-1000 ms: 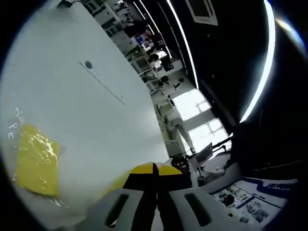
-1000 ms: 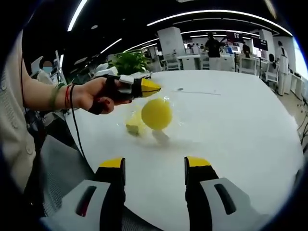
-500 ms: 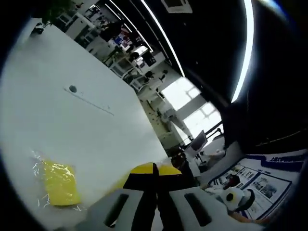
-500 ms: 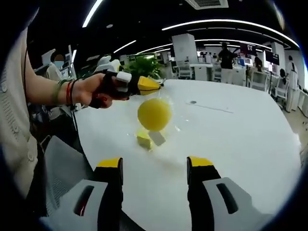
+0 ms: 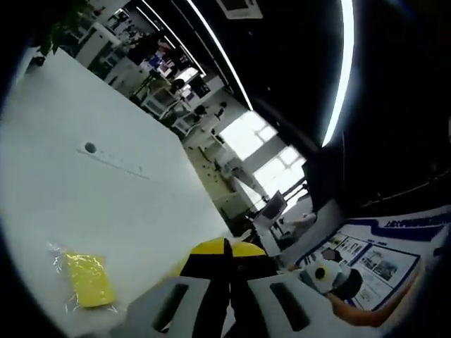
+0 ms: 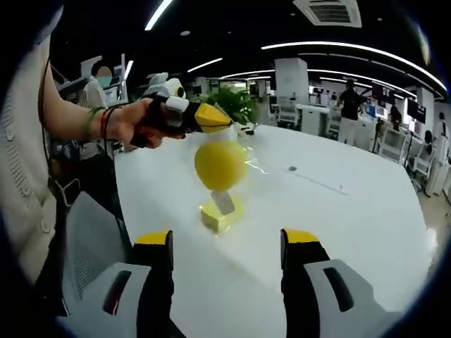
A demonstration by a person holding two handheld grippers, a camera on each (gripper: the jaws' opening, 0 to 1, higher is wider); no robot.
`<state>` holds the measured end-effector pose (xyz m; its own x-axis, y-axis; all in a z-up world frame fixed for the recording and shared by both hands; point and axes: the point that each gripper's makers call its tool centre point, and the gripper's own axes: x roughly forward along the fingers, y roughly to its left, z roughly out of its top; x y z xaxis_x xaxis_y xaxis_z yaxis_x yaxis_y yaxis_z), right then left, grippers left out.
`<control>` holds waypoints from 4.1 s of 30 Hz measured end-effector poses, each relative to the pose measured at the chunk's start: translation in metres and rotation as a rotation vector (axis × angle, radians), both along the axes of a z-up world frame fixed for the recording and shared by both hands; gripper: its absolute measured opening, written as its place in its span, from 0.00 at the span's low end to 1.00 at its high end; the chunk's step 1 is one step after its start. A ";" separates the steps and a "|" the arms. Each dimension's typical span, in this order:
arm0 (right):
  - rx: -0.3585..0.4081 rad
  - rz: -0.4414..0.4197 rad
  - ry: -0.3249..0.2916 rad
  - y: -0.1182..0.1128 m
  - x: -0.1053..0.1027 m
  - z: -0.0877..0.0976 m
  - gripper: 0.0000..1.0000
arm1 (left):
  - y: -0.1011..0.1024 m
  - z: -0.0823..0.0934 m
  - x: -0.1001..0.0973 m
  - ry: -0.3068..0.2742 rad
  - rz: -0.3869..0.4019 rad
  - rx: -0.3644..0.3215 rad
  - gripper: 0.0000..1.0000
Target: Compare the silicone blocks by pressing each to a similar depth, holding the contact briefly, and releasing to observe deformation and rebound differences across the visible hardness samples.
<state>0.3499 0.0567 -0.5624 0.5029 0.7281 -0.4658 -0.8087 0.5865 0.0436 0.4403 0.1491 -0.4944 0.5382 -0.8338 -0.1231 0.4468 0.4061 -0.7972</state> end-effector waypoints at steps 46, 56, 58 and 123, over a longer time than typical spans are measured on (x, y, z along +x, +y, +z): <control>-0.211 0.551 0.016 0.101 0.077 0.001 0.56 | -0.013 0.014 0.003 -0.026 -0.073 0.007 0.00; -0.223 0.603 0.045 0.112 0.072 -0.007 0.50 | -0.015 0.016 0.000 -0.017 -0.088 -0.001 0.00; -0.221 0.606 0.054 0.113 0.072 -0.008 0.48 | -0.015 0.017 0.000 -0.020 -0.086 0.001 0.00; -0.258 0.644 0.410 0.091 0.021 -0.026 0.15 | -0.031 0.006 -0.028 -0.167 -0.253 0.209 0.00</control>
<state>0.3705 0.1479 -0.5885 -0.2259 0.6611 -0.7155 -0.9406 0.0430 0.3367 0.4124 0.1179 -0.4889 0.3452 -0.9091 -0.2331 0.6709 0.4127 -0.6161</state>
